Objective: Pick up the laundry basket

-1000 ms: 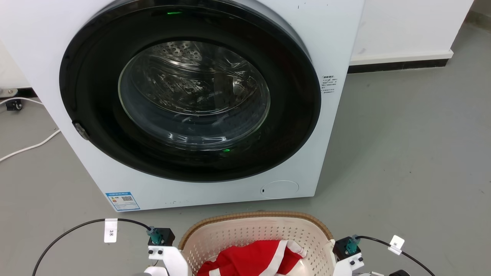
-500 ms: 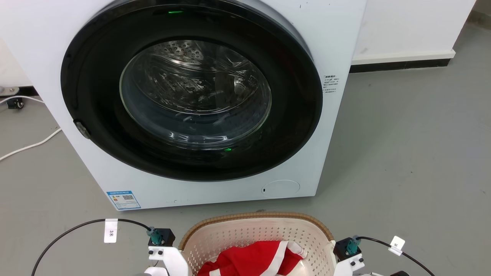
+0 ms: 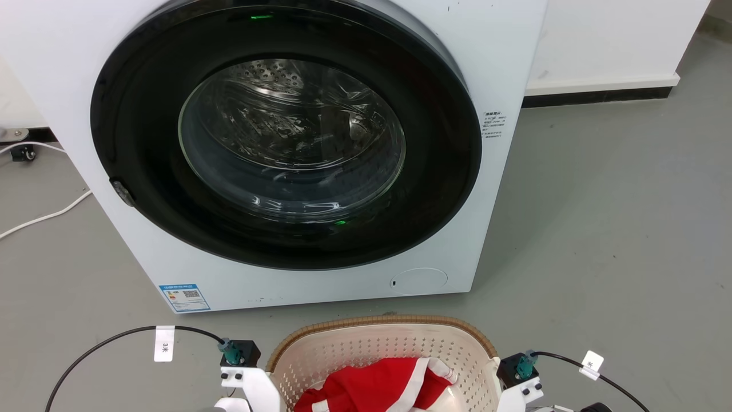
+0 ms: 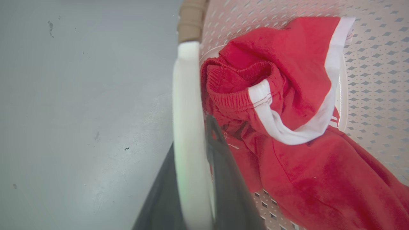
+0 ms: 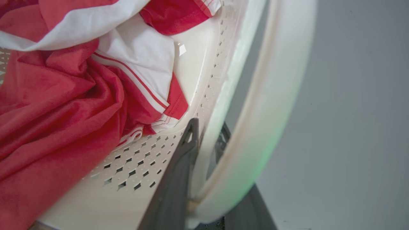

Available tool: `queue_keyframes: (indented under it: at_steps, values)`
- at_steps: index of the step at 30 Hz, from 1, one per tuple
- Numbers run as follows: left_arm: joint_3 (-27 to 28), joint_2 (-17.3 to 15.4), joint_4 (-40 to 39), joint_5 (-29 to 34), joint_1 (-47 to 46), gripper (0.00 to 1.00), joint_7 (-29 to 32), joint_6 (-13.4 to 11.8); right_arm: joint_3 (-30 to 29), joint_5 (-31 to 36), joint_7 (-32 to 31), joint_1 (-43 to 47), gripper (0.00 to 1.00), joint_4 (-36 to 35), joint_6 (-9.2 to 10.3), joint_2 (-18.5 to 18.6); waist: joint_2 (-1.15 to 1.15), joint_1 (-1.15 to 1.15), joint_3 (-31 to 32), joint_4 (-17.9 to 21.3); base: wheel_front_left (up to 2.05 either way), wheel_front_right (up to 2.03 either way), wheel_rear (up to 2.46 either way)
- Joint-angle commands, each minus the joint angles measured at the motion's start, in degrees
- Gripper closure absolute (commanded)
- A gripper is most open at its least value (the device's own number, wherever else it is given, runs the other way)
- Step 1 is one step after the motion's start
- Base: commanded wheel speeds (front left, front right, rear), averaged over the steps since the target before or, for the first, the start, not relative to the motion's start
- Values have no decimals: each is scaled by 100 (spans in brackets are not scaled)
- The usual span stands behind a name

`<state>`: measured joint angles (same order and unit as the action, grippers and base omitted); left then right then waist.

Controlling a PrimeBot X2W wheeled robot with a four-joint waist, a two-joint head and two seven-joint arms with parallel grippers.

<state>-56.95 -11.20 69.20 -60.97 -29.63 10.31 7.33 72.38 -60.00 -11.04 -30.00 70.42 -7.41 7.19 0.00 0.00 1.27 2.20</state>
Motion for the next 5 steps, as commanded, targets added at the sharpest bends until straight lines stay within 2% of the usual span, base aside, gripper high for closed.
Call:
queue_keyframes:
  at_steps: [1, 5]
  values:
    - [-32, -81, 20, -29, -100, 100, -55, 20, 31, -12, 30, -58, 100, 41, -14, 74, 0, 0, -4, -3, 0, 0, 0]
    - [-77, -64, 27, -74, -112, 100, -65, 20, 41, -32, 27, -61, 100, 42, -14, 87, 0, 0, -12, -7, 0, 0, 0]
